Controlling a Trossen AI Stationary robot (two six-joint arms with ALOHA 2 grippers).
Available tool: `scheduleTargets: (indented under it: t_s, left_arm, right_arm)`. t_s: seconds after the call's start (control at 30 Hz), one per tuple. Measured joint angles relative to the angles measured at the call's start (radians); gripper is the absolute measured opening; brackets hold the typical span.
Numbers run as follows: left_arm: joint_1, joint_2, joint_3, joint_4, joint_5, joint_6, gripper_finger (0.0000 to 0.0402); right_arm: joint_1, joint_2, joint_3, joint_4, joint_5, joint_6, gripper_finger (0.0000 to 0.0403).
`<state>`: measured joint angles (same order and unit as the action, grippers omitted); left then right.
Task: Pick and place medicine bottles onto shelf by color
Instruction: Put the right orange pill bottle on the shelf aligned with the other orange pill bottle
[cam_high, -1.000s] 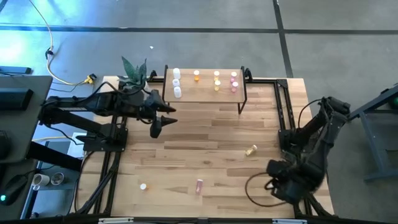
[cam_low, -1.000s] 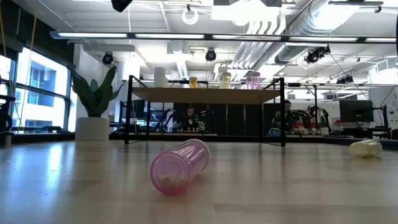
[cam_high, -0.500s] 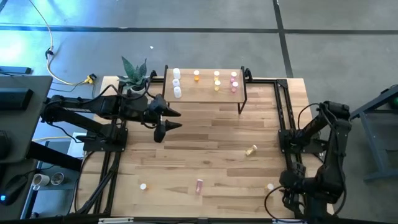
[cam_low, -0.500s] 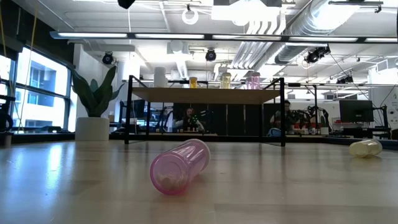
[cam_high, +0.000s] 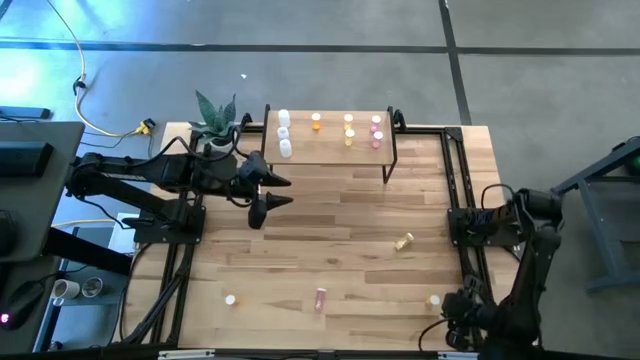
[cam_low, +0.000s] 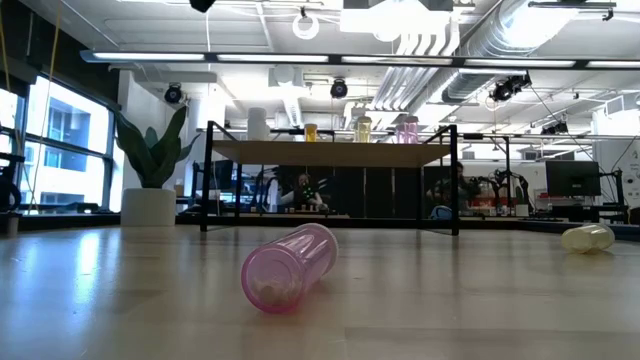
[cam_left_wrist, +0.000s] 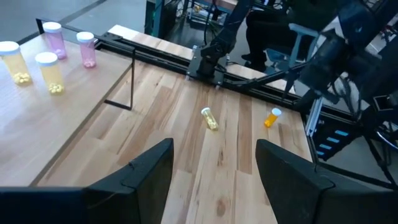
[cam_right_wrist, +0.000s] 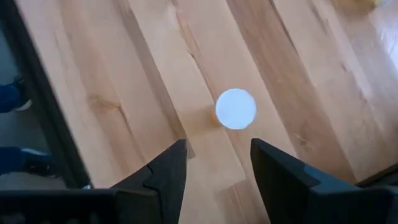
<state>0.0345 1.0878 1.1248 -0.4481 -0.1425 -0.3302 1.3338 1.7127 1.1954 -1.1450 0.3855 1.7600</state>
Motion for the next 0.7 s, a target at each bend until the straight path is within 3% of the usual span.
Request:
scheduleTargets:
  t_s: [0.3,0.7]
  left_arm:
    - [0.000,0.000,0.000,0.003,0.000,-0.003,0.0216]
    - [0.000,0.000,0.000,0.003,0.000,-0.035,0.0216]
  right_arm:
    - [0.037,0.095,0.000,0.015,0.053,0.192,0.0169]
    - [0.032,0.148,0.001,-0.009,0.051,0.233,0.0169]
